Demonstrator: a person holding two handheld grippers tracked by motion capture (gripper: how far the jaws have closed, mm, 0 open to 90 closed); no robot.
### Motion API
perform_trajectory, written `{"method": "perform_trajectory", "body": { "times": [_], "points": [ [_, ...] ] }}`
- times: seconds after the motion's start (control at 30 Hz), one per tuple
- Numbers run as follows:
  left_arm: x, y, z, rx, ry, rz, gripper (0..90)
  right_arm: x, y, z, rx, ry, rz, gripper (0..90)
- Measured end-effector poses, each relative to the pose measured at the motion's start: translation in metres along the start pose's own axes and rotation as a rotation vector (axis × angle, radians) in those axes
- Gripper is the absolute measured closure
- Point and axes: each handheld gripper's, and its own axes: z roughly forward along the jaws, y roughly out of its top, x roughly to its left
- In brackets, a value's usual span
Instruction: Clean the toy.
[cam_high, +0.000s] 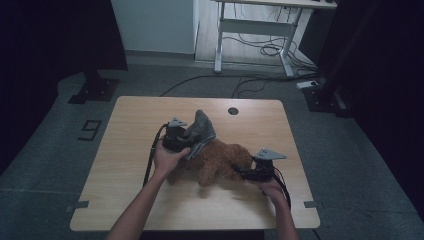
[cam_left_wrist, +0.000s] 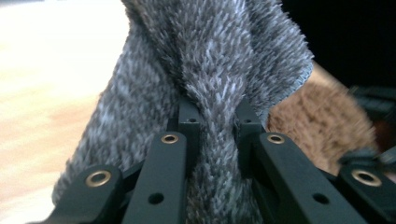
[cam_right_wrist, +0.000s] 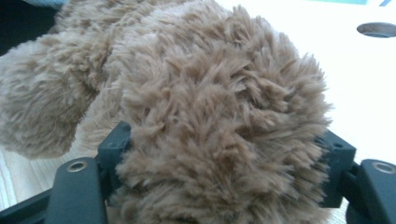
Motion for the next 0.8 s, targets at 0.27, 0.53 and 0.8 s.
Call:
{"method": "perform_trajectory", "body": {
  "times": [0.27, 0.53, 0.8],
  "points": [
    [0.039, -0.028, -0.01, 0.063, 0.129, -0.044, 78.3, -0.001, 0.0, 0.0, 0.0, 0.001, 0.007, 28.5],
    [0.049, -0.046, -0.022, 0.042, 0.089, -0.063, 78.2, -0.002, -0.001, 0.001, -0.002, 0.007, 0.008, 28.6],
    [-0.002, -0.003, -0.044, -0.082, -0.004, 0.053, 78.0, -0.004, -0.001, 0.003, -0.017, 0.001, 0.0, 28.8]
  ]
}}
